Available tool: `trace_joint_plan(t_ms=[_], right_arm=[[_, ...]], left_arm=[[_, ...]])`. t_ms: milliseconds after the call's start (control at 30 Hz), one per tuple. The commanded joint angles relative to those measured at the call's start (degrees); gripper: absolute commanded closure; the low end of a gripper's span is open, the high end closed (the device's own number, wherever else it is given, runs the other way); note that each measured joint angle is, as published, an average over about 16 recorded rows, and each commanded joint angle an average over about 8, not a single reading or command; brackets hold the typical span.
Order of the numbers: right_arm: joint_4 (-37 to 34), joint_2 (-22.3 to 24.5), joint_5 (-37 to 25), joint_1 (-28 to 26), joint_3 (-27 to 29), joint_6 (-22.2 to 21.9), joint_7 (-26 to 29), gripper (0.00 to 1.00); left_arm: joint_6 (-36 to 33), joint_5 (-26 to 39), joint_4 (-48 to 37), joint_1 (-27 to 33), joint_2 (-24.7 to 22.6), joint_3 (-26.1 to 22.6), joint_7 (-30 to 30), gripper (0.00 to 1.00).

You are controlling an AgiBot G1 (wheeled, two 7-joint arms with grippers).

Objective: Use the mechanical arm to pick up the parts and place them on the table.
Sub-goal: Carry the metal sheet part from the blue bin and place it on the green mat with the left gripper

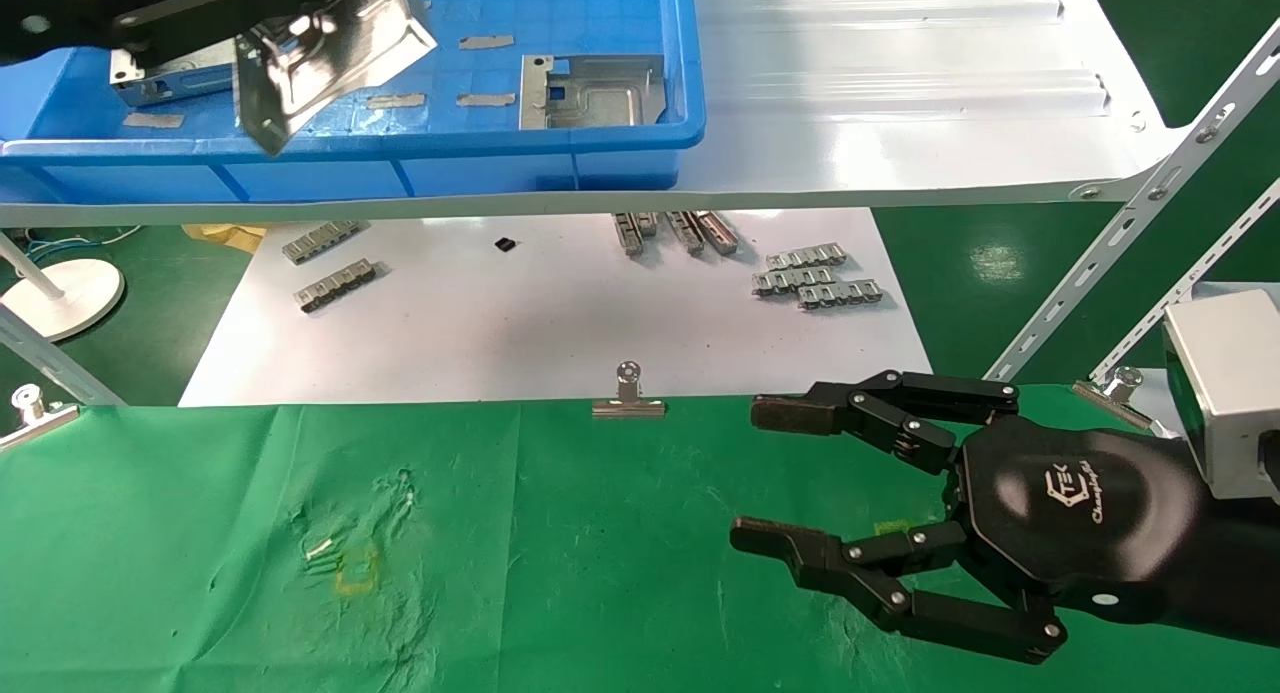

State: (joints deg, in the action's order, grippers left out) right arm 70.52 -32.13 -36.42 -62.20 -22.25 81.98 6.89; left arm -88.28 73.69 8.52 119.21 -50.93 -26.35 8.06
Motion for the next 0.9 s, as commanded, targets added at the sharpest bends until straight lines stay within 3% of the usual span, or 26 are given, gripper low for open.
trace_joint_plan(t_ms=[33, 167, 367, 500, 633, 900], right_arm=[[0.0, 0.0, 0.0, 0.0, 0.0, 0.0, 0.0, 0.0], [0.0, 0.0, 0.0, 0.0, 0.0, 0.0, 0.0, 0.0], [0.0, 0.0, 0.0, 0.0, 0.0, 0.0, 0.0, 0.0], [0.0, 0.0, 0.0, 0.0, 0.0, 0.0, 0.0, 0.0], [0.0, 0.0, 0.0, 0.0, 0.0, 0.0, 0.0, 0.0], [0.0, 0.0, 0.0, 0.0, 0.0, 0.0, 0.0, 0.0]], left_arm=[[-2.6, -0.8, 0.1, -0.7, 1.5, 0.7, 1.3, 1.0], [-3.9, -5.9, 6.4, -6.5, 4.6, 0.9, 1.5, 1.0], [-3.9, -19.4, 22.9, -19.3, 13.1, -0.5, -0.6, 1.0], [-3.1, -25.8, 31.6, -27.8, 19.1, -2.7, 2.9, 1.0], [-1.0, -25.7, 32.7, -33.2, 20.9, -4.7, 11.2, 1.0], [2.8, -18.9, 26.0, -36.1, 17.2, -7.8, 23.3, 1.0]])
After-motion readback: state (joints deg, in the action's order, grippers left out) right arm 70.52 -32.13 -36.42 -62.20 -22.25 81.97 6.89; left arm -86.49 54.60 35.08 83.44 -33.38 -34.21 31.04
